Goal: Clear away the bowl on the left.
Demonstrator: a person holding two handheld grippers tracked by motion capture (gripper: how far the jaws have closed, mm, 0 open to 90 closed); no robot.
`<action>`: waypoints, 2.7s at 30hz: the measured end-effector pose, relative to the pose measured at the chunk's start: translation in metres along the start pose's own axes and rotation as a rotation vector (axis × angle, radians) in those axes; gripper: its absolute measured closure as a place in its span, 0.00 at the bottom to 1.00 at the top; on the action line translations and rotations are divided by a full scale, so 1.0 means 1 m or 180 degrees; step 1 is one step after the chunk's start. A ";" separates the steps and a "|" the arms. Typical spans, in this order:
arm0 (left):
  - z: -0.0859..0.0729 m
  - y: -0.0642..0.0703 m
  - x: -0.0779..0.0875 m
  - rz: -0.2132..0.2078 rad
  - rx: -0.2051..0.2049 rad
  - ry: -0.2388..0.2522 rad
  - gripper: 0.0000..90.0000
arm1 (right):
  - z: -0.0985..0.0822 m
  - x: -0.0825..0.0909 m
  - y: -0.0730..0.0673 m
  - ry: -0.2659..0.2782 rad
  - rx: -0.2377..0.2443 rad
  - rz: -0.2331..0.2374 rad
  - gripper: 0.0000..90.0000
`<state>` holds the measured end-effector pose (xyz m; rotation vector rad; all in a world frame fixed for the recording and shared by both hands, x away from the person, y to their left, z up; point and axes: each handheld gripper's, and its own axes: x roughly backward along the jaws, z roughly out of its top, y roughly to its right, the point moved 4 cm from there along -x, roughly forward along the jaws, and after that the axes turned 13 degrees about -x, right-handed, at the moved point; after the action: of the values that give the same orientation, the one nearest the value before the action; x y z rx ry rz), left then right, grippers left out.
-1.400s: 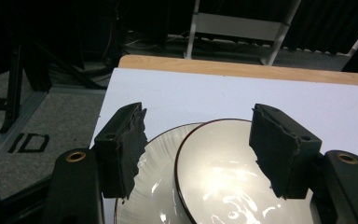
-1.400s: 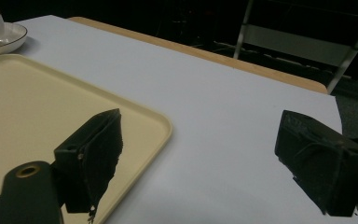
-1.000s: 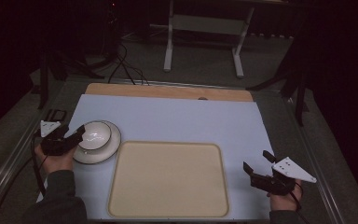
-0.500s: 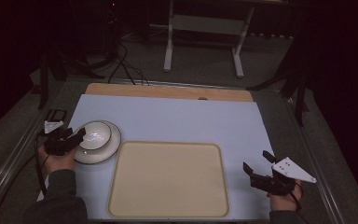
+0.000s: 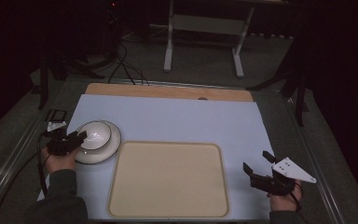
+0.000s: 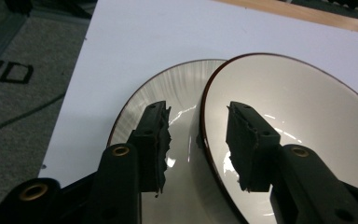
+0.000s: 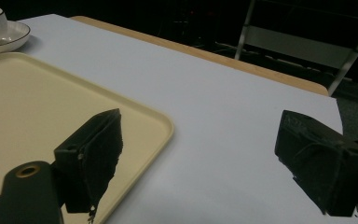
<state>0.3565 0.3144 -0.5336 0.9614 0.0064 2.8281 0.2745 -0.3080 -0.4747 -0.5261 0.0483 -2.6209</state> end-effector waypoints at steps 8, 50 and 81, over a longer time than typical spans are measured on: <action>-0.003 -0.001 -0.004 0.0008 0.0040 -0.0101 0.67 | 0.000 0.000 -0.001 0.0010 0.0018 -0.0002 0.16; -0.006 -0.001 -0.006 -0.0513 0.0504 -0.0153 0.87 | 0.000 0.002 -0.002 0.0006 0.0056 -0.0015 0.16; 0.002 0.005 0.007 -0.0634 0.0538 0.0057 0.86 | 0.001 0.003 -0.001 0.0015 0.0058 -0.0025 0.16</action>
<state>0.3518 0.3106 -0.5277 0.9112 0.3296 2.6847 0.2720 -0.3082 -0.4730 -0.5148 0.0240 -2.6279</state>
